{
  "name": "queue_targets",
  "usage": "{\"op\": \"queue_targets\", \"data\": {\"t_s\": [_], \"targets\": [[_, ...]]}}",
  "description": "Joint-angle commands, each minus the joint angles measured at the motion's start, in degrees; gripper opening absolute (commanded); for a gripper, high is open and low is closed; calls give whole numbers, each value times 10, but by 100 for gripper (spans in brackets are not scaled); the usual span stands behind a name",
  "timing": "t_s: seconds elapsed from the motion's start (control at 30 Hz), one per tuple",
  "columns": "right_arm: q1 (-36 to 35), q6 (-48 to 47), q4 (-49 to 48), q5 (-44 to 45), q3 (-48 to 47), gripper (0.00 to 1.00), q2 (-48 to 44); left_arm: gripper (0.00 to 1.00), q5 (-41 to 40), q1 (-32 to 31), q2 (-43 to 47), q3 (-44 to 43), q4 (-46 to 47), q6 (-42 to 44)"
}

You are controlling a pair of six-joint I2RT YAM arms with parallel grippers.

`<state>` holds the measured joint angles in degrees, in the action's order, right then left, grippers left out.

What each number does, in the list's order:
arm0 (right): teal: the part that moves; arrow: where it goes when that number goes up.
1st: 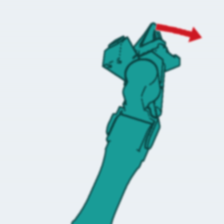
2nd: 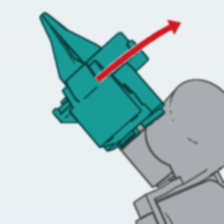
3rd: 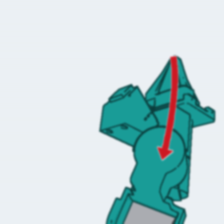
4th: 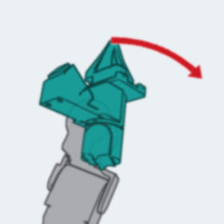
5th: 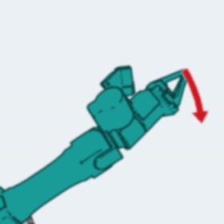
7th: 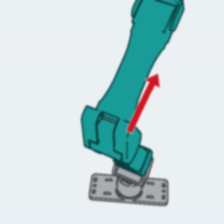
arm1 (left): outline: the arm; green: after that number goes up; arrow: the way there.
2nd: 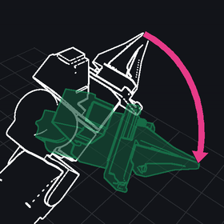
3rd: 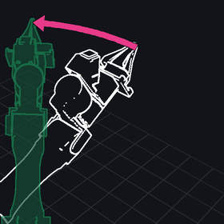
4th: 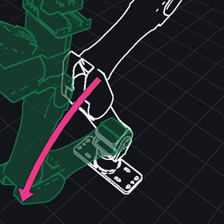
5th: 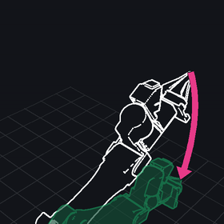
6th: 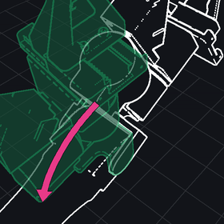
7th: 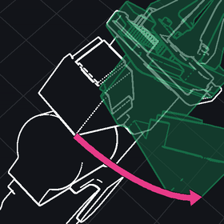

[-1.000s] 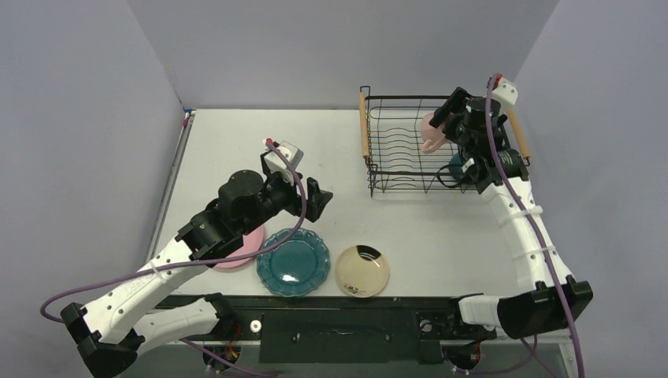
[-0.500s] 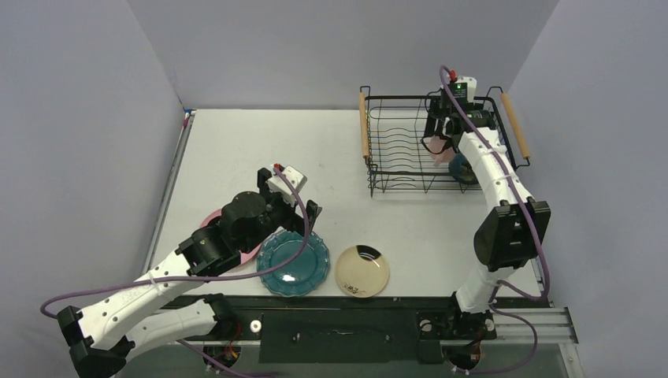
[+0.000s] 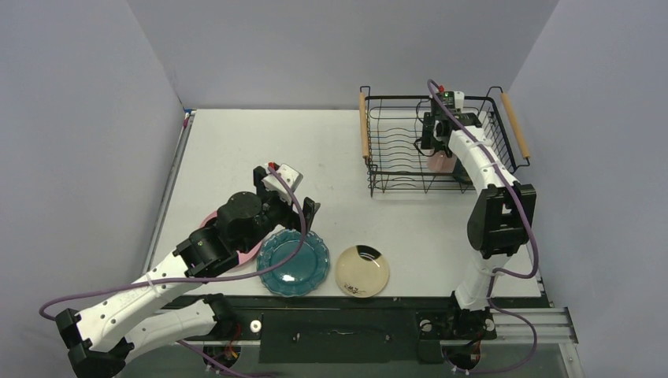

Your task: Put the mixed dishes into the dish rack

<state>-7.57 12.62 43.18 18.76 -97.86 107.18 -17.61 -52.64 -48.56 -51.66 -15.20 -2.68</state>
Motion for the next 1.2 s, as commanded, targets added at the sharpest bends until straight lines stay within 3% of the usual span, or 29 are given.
{"op": "queue_targets", "data": {"t_s": [0.0, 0.5, 0.8, 0.87, 1.03, 1.17], "targets": [[3, 0, -46, 43, -2, 0, -6, 97, 0, 5, -2, 0, 32, -1], [9, 11, -126, 15, 35, 0, 33, 96, 8, 9, -13, 0, 32, -3], [9, -18, -171, 95, 111, 0, 21, 96, 13, 10, -17, 0, 33, -4], [8, -19, -174, 86, 119, 8, 21, 97, 16, 10, -19, -1, 32, -4], [5, -16, -180, 60, 134, 44, 16, 97, 17, 10, -18, 0, 32, -5], [4, -5, -178, 51, 140, 59, -6, 96, 22, 10, -24, 0, 33, -7]]}}
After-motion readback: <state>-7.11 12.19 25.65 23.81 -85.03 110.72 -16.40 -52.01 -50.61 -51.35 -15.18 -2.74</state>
